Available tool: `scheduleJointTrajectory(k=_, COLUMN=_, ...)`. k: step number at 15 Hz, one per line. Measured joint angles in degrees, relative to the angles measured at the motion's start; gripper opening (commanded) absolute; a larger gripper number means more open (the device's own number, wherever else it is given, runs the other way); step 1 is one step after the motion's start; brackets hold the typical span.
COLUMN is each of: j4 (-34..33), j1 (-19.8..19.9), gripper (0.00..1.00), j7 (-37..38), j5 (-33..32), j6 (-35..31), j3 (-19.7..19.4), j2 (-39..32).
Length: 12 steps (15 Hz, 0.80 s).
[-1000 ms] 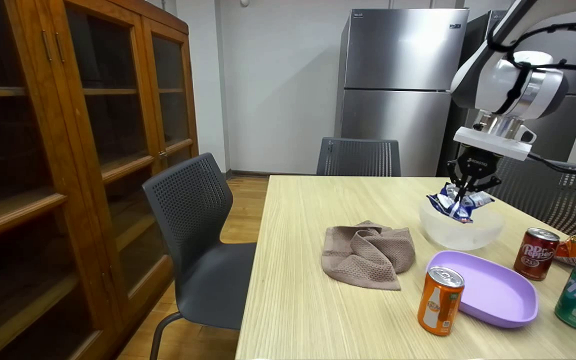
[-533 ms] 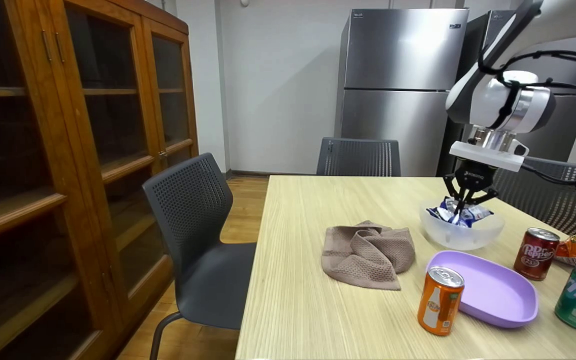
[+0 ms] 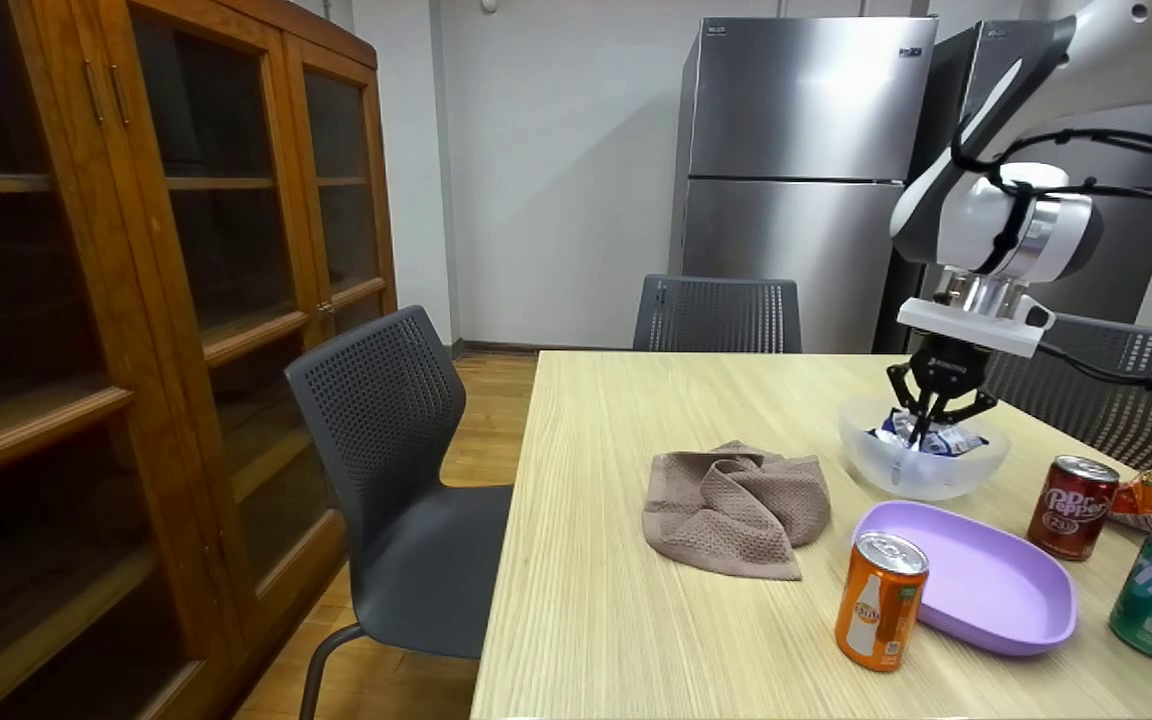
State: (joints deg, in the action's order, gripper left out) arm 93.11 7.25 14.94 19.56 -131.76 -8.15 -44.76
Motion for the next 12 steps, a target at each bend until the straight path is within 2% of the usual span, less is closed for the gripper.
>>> scheduleJointTrajectory(k=2, j4=-0.2, j1=0.2, gripper=0.38, j7=0.2, j5=0.0, j6=0.1, j3=0.0, j2=-0.1)
scheduleJointTrajectory(k=10, j4=0.9, j1=0.2, gripper=0.97, j7=0.2, j5=0.0, j6=0.1, j3=0.0, j2=3.4)
scheduleJointTrajectory(k=12, j4=3.0, j1=0.3, gripper=1.0, j7=0.2, j5=0.0, j6=0.1, j3=0.0, j2=6.2)
